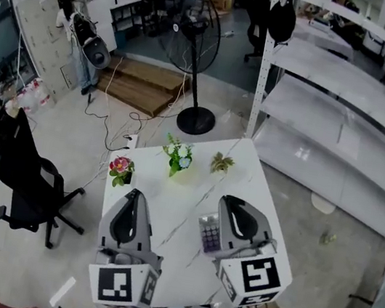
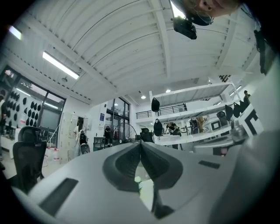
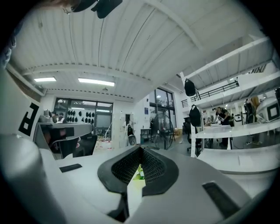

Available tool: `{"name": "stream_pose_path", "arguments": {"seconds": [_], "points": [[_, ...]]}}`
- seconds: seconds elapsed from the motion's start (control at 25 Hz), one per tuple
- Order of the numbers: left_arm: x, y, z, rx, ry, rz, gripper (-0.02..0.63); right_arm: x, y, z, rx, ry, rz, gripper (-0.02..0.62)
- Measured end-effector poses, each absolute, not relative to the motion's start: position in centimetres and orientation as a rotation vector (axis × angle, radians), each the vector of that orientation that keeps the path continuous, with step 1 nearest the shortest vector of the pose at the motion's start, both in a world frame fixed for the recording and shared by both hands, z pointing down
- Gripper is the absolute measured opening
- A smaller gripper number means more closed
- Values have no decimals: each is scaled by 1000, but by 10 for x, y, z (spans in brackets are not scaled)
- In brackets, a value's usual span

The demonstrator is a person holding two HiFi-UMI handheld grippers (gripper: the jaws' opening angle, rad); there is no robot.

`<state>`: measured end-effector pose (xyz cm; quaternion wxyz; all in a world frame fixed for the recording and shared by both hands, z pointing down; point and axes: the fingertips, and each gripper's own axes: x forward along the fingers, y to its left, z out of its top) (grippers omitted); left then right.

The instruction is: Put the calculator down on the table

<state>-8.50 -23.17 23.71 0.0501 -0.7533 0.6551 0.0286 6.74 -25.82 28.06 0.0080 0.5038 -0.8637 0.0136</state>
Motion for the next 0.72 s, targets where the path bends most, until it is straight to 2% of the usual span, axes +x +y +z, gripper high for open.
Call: {"name": "stream_pose_path", "arguments": {"seconds": [0.36, 0.72], "points": [[-82, -228, 233, -2282, 1988, 105, 8, 68, -251, 265, 1588, -2718, -99, 12], [-77, -229, 236, -2297, 1970, 92, 8, 69, -252, 267, 1601, -2724, -78, 12]]}}
